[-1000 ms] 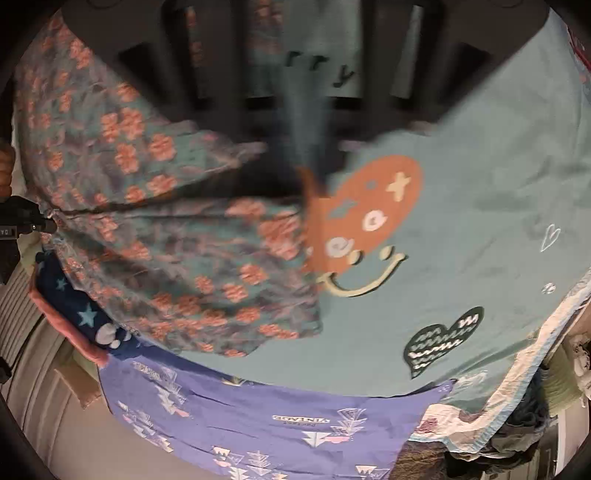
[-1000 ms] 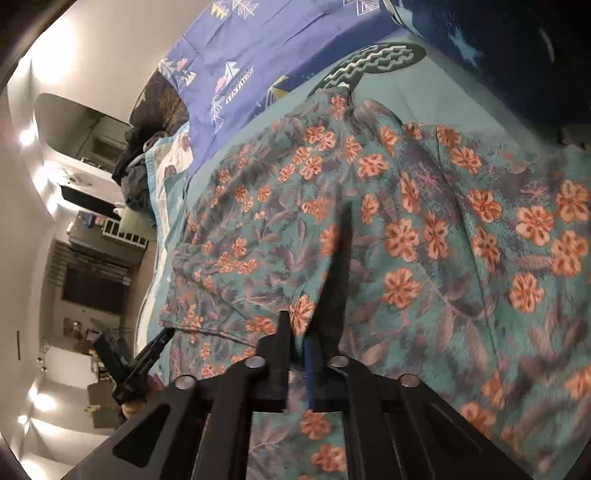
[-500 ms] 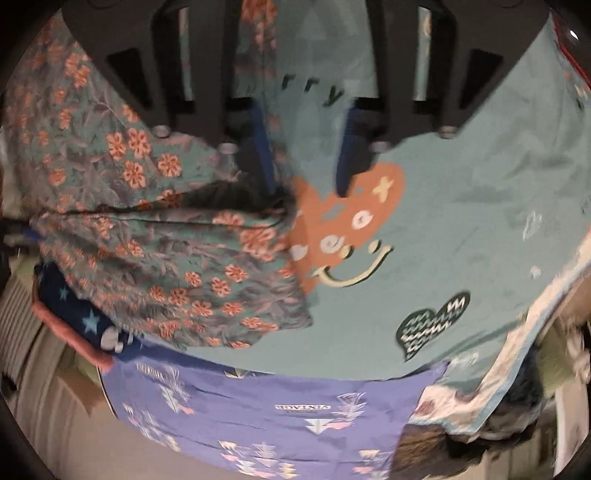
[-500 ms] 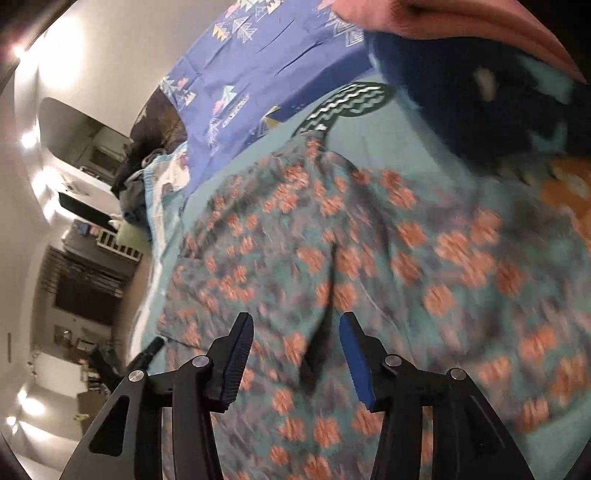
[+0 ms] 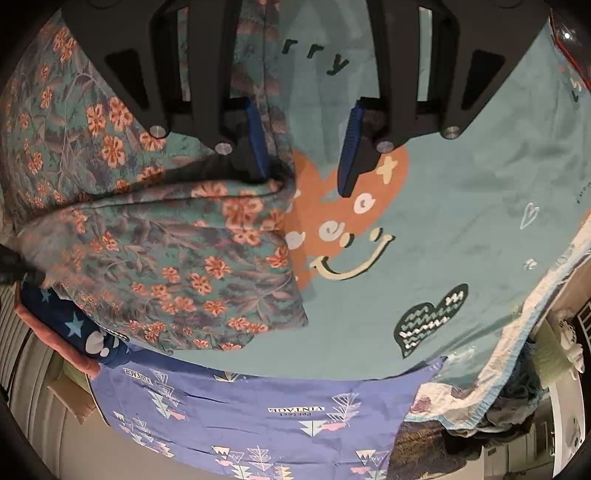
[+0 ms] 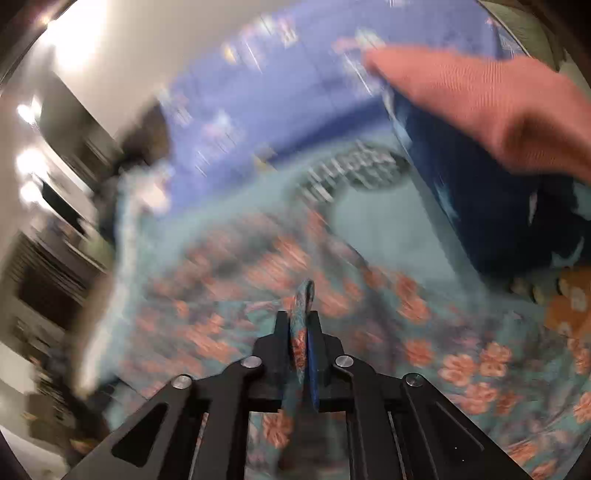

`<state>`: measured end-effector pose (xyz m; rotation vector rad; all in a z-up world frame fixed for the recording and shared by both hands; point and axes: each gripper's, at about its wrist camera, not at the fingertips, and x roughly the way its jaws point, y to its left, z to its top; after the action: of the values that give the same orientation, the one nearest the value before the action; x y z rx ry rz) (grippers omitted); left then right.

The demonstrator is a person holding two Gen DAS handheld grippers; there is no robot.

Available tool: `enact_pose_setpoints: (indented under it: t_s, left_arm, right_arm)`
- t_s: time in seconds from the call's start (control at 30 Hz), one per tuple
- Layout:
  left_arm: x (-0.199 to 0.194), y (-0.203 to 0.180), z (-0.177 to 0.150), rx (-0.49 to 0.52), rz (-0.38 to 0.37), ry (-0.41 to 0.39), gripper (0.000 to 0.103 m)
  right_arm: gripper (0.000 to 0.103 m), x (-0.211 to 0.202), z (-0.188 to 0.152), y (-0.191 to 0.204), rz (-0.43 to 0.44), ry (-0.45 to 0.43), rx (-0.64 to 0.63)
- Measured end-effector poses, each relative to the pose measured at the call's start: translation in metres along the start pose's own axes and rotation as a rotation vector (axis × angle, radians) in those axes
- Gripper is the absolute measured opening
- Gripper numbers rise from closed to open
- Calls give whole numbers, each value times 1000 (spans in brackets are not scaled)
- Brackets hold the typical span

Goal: Fold small clothes

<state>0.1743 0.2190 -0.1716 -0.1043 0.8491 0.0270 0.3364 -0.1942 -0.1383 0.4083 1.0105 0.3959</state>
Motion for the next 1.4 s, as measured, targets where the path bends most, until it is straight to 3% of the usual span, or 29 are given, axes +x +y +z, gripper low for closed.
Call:
enact_pose_setpoints:
  t_s: [0.17,0.23,0.3,0.37,0.53,0.8,0.97,1.23,1.27,1.3,1.4]
  left_arm:
    - [-23,0,-1,-13,13,-47,38]
    - [-39,-4,3,-5,10,-83,38]
    - [-55,-16,10,18,-12,-126,38]
    - [-67,-35,19,54,-47,-160,38]
    - [-70,-105,38,168,-161,-170,49]
    - [-60,-221,42,312,-268,-130,54]
    - [-52,-252,40,287,-298,-96,54]
    - [-34,-271,35,249,-282,-44,54]
    - [-32,-272,35,242,-280,-41,54]
    - [-31,-273,36,237,-277,-40,54]
    - [-30,-270,36,215,-269,-38,54]
  right_arm:
    - [24,-42,-18,-30,71,-88,88]
    - [26,-68,-29,-47,62,-127,85]
    - [36,-100,-43,-72,29,-173,116]
    - [41,-129,-62,-107,0,-219,209]
    - [42,-168,-105,-193,-47,-260,487]
    - [47,-190,-150,-302,-36,-342,850]
    - [51,-196,-158,-346,-31,-404,976]
    - [53,-181,-142,-384,-63,-440,1048]
    - [39,-181,-139,-386,-82,-438,1036]
    - [6,-183,-135,-385,-111,-430,999]
    - [5,-197,-124,-365,-147,-477,896]
